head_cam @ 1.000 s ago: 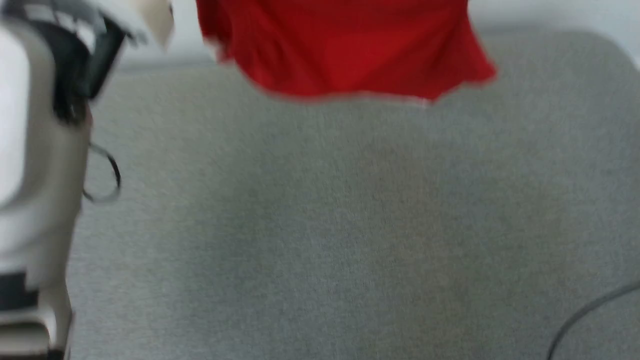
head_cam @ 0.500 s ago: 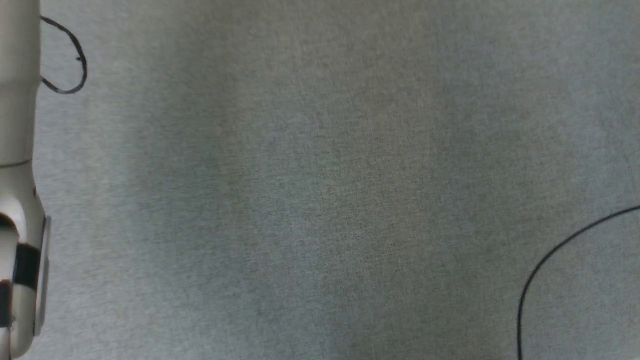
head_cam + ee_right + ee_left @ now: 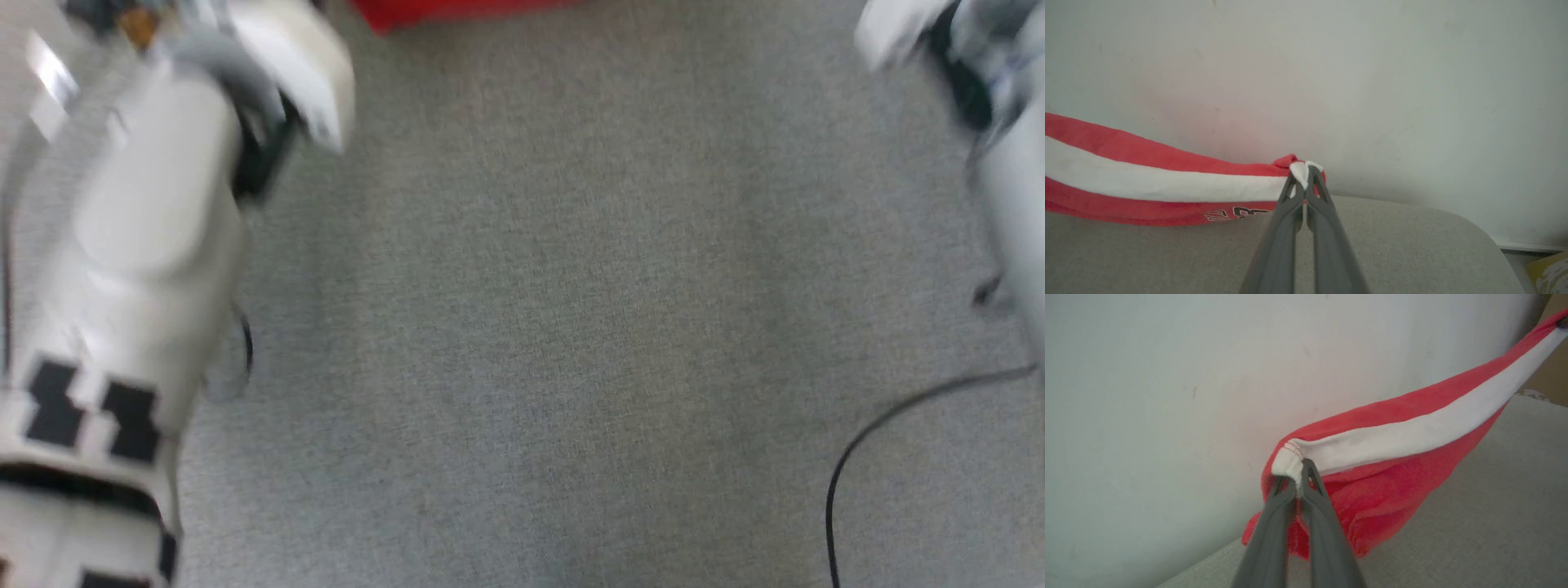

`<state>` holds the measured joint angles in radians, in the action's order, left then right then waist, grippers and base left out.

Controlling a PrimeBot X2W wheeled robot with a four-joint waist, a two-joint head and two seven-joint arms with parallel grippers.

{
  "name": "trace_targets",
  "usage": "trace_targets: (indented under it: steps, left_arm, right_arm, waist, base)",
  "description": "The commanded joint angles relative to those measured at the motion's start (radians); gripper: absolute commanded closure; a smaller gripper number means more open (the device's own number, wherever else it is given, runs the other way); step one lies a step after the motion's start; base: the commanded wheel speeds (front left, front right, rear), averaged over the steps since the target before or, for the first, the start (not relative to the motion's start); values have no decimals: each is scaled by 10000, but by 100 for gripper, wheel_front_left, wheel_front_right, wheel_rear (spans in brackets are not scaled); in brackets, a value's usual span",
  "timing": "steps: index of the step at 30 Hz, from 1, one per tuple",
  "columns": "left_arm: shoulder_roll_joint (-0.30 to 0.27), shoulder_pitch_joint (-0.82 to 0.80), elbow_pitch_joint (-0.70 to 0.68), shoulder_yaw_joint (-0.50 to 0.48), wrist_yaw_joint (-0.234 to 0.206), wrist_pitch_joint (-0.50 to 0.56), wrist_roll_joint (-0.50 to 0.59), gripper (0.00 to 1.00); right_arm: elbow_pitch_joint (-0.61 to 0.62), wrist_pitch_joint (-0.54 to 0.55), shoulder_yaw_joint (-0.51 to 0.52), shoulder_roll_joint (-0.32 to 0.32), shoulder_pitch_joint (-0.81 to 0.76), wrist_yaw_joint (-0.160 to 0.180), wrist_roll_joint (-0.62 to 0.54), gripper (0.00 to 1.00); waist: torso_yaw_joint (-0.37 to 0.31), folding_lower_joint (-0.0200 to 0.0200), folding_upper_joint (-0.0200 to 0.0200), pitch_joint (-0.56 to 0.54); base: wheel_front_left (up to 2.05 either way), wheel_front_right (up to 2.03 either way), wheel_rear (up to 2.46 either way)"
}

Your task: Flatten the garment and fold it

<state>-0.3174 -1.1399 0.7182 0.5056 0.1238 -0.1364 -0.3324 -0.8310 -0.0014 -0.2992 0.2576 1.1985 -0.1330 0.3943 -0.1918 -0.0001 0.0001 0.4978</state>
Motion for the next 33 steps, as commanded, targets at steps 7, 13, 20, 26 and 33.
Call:
trace_targets:
  steps: [7,13,20,26,33]
  left_arm:
    - [-140,2942,-202,549,61,-334,-491,100]
    - [-416,5233,-834,779,-41,-321,-821,100]
    - [-705,7568,-2243,1094,-398,-76,-1092,100]
    - [-808,9316,-3801,1369,-839,292,-1368,100]
    - [-1062,11178,-5437,1808,-1190,758,-1662,100]
  right_arm:
    - [681,635,-1340,666,-2818,23,1278,100]
    - [1906,1805,-2204,1588,-4945,23,2334,100]
    - [3560,3336,-2389,2911,-7333,23,3107,100]
    - [5028,4450,-1807,3859,-9396,23,3424,100]
    - [6619,5778,-535,4572,-11857,23,3579,100]
  waist:
    - [402,1,-1,-2035]
    - [494,1,-1,-3268]
    - [629,1,-1,-4431]
    - [763,1,-1,-5122]
    - [940,1,-1,-5461]
  base:
    - [0,0,0]
    - [0,0,0]
    - [0,0,0]
    - [0,0,0]
    - [0,0,0]
